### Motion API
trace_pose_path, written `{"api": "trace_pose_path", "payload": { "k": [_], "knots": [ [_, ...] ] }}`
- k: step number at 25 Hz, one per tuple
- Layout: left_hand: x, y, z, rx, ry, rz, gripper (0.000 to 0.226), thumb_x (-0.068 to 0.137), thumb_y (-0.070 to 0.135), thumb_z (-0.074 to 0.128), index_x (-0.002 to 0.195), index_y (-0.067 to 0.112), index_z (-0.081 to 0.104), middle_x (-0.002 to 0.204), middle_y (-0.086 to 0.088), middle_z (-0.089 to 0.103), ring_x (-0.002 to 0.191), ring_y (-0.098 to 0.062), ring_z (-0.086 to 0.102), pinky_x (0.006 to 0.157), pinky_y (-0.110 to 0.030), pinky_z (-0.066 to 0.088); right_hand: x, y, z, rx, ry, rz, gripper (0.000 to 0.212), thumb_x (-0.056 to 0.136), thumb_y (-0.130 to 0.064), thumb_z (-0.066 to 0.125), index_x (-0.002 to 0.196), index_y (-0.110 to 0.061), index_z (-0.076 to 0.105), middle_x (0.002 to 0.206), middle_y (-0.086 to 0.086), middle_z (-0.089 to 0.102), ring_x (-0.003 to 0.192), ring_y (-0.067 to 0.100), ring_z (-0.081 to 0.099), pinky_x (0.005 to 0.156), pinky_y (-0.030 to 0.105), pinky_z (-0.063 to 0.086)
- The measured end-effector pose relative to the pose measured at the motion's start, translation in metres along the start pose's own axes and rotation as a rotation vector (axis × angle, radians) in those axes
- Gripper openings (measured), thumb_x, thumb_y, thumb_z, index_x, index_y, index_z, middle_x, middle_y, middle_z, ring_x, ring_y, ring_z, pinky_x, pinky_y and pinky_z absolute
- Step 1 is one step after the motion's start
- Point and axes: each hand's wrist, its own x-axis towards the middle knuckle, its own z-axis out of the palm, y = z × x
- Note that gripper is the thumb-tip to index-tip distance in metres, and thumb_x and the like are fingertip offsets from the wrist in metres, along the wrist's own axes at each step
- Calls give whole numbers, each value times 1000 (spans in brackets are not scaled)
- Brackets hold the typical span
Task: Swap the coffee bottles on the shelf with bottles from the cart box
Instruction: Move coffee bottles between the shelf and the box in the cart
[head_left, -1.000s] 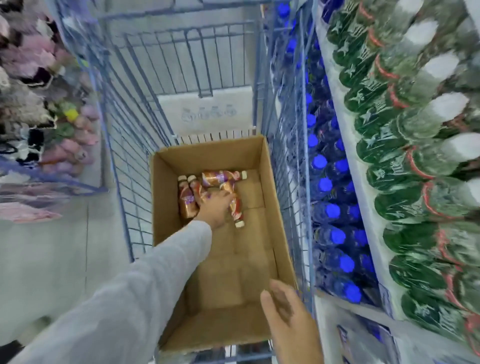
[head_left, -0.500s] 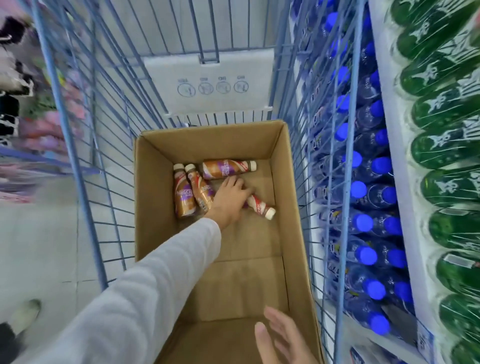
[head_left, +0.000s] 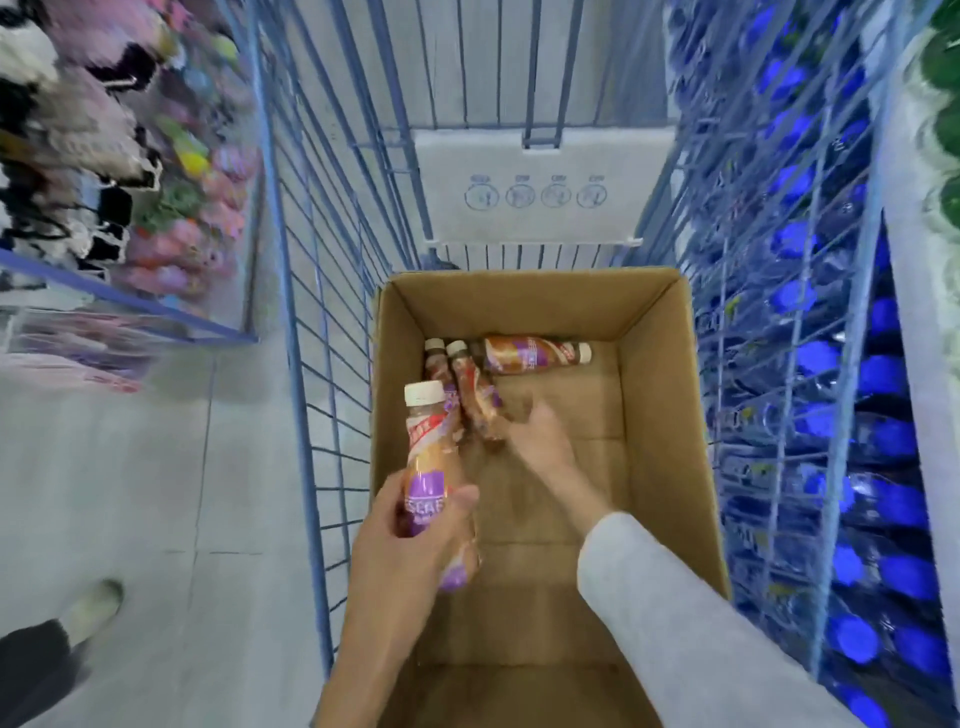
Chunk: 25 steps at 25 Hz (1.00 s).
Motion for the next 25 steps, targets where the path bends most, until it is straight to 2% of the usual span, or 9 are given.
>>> {"api": "trace_pose_path", "payload": {
  "k": [2, 5, 8, 10, 12, 15, 18, 20, 25],
  "knots": [
    [-4, -6, -10, -5, 12, -53, 42, 64, 54, 79, 100, 36, 65, 84, 16, 72, 77, -4, 70, 60, -19, 56, 45, 2, 27, -45, -36, 36, 63, 73, -57, 72, 116, -11, 68, 113, 9, 72, 107, 26, 67, 95, 38, 53],
    [2, -20, -18, 3, 47, -151, 80, 46, 66, 75, 116, 30, 61, 105, 5, 69, 94, -18, 69, 78, -36, 60, 105, 39, 64, -135, -104, -14, 80, 56, -66, 57, 116, -14, 68, 114, 11, 71, 109, 30, 66, 96, 42, 53],
    [1, -22, -22, -46, 39, -200, 70, 52, 58, 72, 114, 32, 55, 104, 6, 64, 92, -16, 65, 65, -29, 53, 95, 52, 67, -49, -161, 16, 76, 50, -56, 64, 111, -10, 70, 110, 15, 71, 103, 34, 67, 89, 47, 57],
    [-11, -13, -26, -38, 11, -194, 59, 53, 55, 72, 106, 32, 56, 99, 6, 64, 88, -14, 65, 59, -25, 50, 40, 40, 51, 122, -177, 77, 80, 47, -54, 73, 115, -13, 65, 108, 10, 70, 98, 31, 69, 82, 44, 59],
    [-25, 3, -31, -11, -21, -153, 56, 54, 53, 74, 103, 32, 58, 96, 7, 65, 83, -13, 67, 57, -23, 51, -31, 27, 30, 289, -199, 94, 74, 62, -49, 82, 124, -18, 53, 115, 5, 67, 102, 22, 68, 89, 44, 57],
    [-55, 31, -37, -12, -81, -48, 36, 71, 43, 79, 101, 34, 61, 92, 7, 67, 75, -12, 69, 49, -22, 52, -134, 3, -2, 506, -150, 97, 55, 86, -32, 77, 128, -23, 44, 116, -2, 67, 104, 13, 68, 92, 34, 55],
    [-83, 57, -43, 22, -179, 62, 35, 79, 41, 79, 109, 32, 65, 96, 2, 70, 84, -19, 71, 54, -31, 59, -227, -21, -33, 631, -4, -10, 43, 88, -25, 75, 122, -22, 49, 100, -7, 71, 88, 2, 69, 75, 19, 51],
    [-109, 74, -44, 60, -261, 159, 30, 80, 39, 79, 106, 31, 67, 90, 2, 72, 78, -18, 72, 59, -38, 61, -283, -31, -55, 664, 110, -78, 38, 89, -26, 73, 119, -25, 50, 95, -8, 71, 81, -1, 68, 75, 19, 49],
    [-189, 102, -28, 102, -493, 375, 16, 84, 24, 77, 99, 23, 72, 77, 2, 72, 67, -16, 67, 57, -30, 53, -399, -29, -104, 738, 364, -195, 33, 90, -30, 71, 117, -32, 52, 99, -14, 70, 82, -11, 64, 70, 8, 45]
  ]
}}
